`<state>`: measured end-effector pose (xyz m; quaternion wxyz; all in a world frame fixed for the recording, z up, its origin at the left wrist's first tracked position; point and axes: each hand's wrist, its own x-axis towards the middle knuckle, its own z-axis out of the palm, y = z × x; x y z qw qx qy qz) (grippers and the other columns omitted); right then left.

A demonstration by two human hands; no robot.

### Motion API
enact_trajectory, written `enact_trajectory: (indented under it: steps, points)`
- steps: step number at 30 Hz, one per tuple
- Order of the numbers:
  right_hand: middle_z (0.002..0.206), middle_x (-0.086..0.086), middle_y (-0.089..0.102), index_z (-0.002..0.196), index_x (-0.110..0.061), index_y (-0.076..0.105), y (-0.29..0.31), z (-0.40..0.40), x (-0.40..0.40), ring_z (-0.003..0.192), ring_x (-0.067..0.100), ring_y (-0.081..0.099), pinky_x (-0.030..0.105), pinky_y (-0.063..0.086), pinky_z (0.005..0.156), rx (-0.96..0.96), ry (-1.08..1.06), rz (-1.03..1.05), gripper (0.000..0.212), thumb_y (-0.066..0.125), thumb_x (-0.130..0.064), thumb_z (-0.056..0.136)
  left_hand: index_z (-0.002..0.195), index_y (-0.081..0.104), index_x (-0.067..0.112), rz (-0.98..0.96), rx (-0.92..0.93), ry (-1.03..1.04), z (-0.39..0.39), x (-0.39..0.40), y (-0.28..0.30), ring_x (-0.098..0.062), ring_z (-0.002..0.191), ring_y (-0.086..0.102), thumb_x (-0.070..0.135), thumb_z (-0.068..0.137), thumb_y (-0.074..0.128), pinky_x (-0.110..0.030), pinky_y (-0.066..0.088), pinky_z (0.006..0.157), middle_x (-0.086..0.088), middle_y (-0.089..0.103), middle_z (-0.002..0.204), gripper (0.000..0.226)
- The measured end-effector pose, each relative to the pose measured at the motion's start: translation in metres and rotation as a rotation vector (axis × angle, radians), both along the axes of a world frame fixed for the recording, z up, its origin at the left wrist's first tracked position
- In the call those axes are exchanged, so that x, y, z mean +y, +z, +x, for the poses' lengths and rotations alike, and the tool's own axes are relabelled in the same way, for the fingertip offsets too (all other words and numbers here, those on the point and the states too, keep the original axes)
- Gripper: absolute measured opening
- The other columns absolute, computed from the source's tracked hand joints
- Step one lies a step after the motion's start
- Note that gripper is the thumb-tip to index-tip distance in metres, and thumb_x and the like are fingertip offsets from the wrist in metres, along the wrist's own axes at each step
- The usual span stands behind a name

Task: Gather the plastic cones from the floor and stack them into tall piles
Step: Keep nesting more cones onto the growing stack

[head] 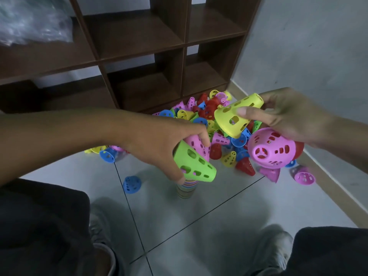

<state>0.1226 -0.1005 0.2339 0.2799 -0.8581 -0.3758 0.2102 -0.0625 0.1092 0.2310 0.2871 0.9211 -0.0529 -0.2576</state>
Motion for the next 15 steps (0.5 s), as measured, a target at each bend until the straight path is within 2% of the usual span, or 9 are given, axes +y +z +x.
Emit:
enact_trajectory:
  steps: [3, 7, 9, 11, 15]
  points:
    - [0.085, -0.019, 0.075, 0.096, -0.035, 0.078, -0.002, 0.002, 0.004, 0.078, -0.006, 0.065, 0.009, 0.042, 0.065, 0.007, 0.005, -0.019, 0.032, 0.065, -0.060, 0.081, 0.132, 0.033, 0.053, -0.001, 0.057, 0.007, 0.000, -0.001, -0.008, -0.010, 0.093, 0.064, 0.043, 0.072, 0.089, -0.036, 0.057, 0.077, 0.015, 0.059, 0.116, 0.082]
    - [0.090, -0.016, 0.076, 0.096, -0.030, 0.079, -0.005, 0.005, 0.009, 0.081, -0.004, 0.067, 0.014, 0.045, 0.074, 0.016, 0.025, -0.016, 0.039, 0.067, -0.062, 0.077, 0.133, 0.026, 0.061, -0.018, 0.086, 0.042, -0.003, 0.005, -0.011, 0.001, 0.096, 0.062, 0.046, 0.071, 0.088, -0.025, 0.056, 0.083, 0.032, 0.048, 0.128, 0.089]
    - [0.094, -0.010, 0.077, 0.095, -0.029, 0.079, -0.006, 0.006, 0.012, 0.085, 0.005, 0.069, 0.019, 0.050, 0.083, 0.006, 0.044, -0.025, 0.042, 0.067, -0.064, 0.075, 0.133, 0.032, 0.058, -0.051, 0.082, 0.061, -0.004, 0.012, -0.011, 0.000, 0.098, 0.063, 0.047, 0.072, 0.088, -0.024, 0.056, 0.083, 0.037, 0.049, 0.122, 0.083]
    - [0.096, -0.007, 0.077, 0.095, -0.028, 0.079, -0.005, 0.005, 0.014, 0.090, 0.009, 0.070, 0.022, 0.049, 0.090, 0.011, 0.071, -0.042, 0.041, 0.067, -0.062, 0.076, 0.134, 0.043, 0.053, -0.105, 0.090, 0.073, -0.004, 0.018, -0.009, 0.000, 0.103, 0.063, 0.047, 0.073, 0.087, -0.023, 0.055, 0.083, 0.036, 0.054, 0.117, 0.075]
    - [0.095, -0.018, 0.076, 0.095, -0.035, 0.080, -0.004, 0.002, 0.017, 0.089, -0.004, 0.067, 0.013, 0.046, 0.088, 0.043, 0.157, -0.096, 0.032, 0.069, -0.059, 0.077, 0.130, 0.057, 0.044, -0.149, 0.069, 0.098, -0.004, 0.026, 0.006, 0.009, 0.102, 0.063, 0.044, 0.071, 0.083, -0.011, 0.051, 0.079, 0.034, 0.062, 0.113, 0.064]
